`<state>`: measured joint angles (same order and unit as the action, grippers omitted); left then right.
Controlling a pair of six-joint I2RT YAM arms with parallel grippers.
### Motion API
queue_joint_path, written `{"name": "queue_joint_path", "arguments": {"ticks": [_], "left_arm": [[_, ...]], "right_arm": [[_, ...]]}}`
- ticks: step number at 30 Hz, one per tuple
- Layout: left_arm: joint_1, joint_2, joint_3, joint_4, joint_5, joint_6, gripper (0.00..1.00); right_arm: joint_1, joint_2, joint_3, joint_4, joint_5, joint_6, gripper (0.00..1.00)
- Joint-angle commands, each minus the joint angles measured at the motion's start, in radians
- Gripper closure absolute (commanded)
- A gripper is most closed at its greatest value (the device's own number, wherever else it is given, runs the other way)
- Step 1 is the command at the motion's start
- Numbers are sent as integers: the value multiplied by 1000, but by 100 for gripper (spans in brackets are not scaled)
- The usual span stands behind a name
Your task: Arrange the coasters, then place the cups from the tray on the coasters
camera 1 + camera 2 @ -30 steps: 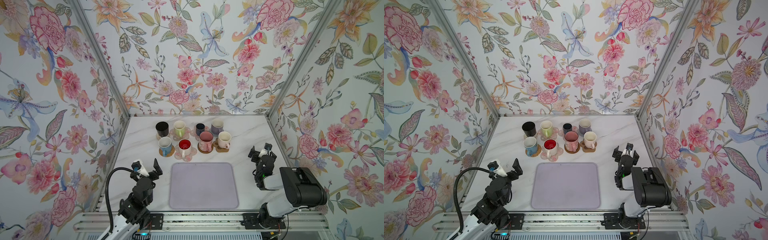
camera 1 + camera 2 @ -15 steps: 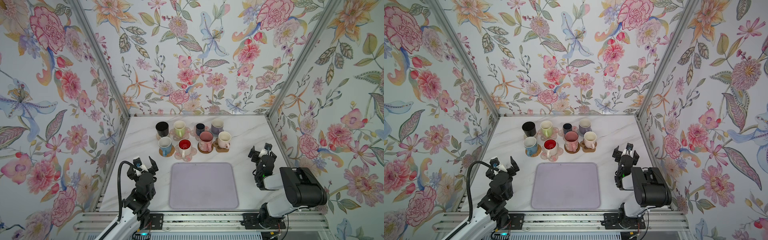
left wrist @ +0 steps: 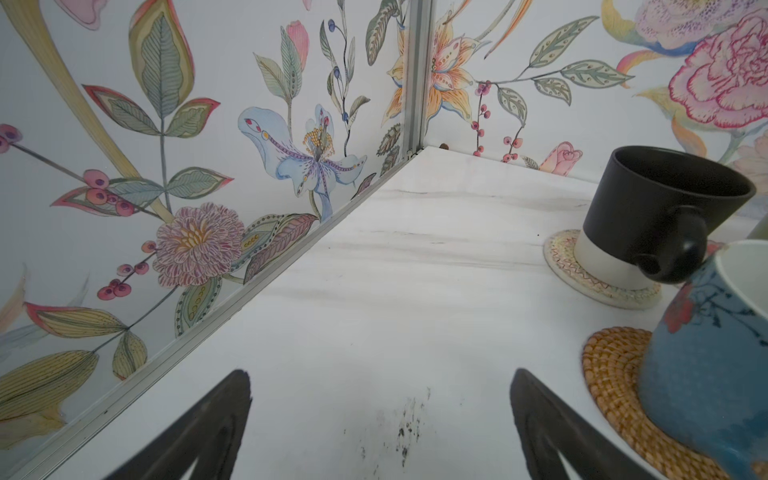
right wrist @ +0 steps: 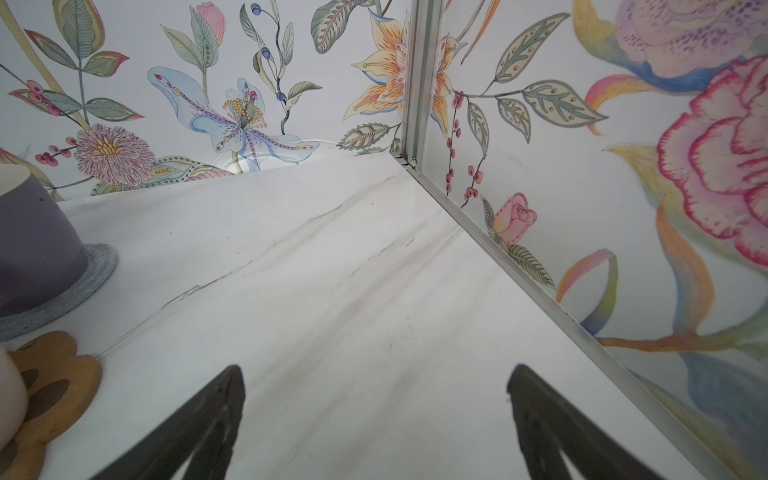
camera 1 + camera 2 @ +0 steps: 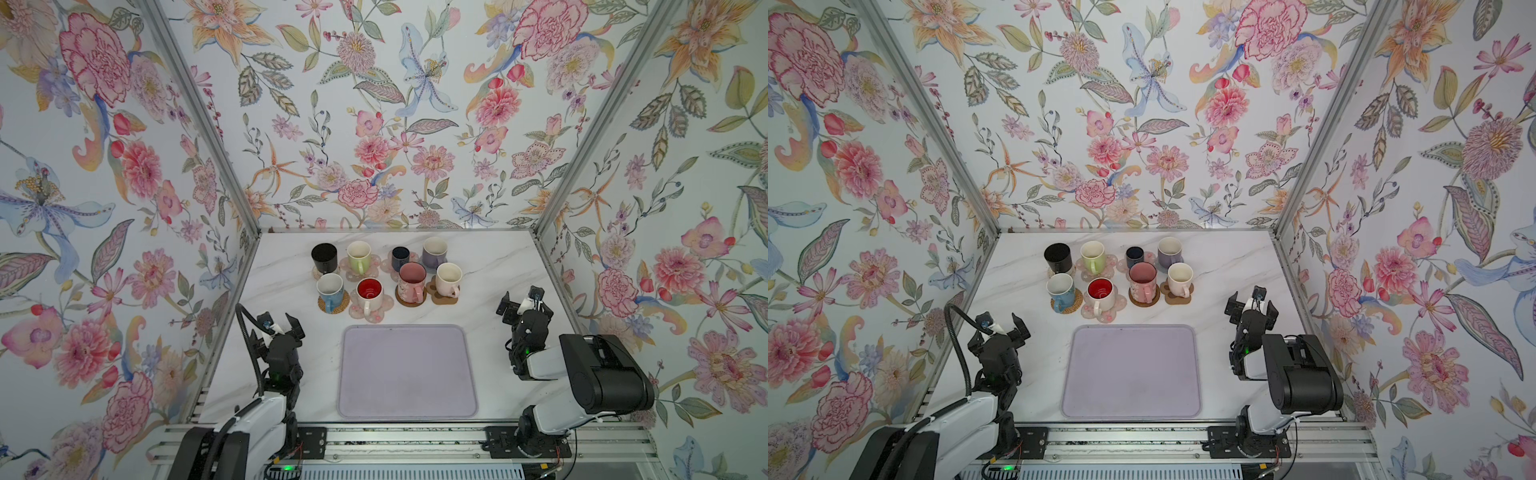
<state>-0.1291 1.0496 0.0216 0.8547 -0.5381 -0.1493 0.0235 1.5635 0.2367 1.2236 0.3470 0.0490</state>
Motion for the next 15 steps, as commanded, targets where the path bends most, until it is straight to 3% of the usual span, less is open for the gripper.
{"name": "queue_joint_path", "arguments": {"ticks": [1,4,7,9,15], "left_arm": [[9,138,17,325,49,50,1],[9,279,77,443,77,154,1],[44,391,113,470,107,142,1],[53,472,115,601,158,178,1],[65,536,258,380,211,168,1]], "right_arm": [[-4,-3,8,0,-8,9,1],[-4,-3,7,0,-8,9,1],[-4,-3,8,0,-8,9,1],[-4,-3,8,-1,-8,9,1],[-4,-3,7,-1,-8,11,1]]}}
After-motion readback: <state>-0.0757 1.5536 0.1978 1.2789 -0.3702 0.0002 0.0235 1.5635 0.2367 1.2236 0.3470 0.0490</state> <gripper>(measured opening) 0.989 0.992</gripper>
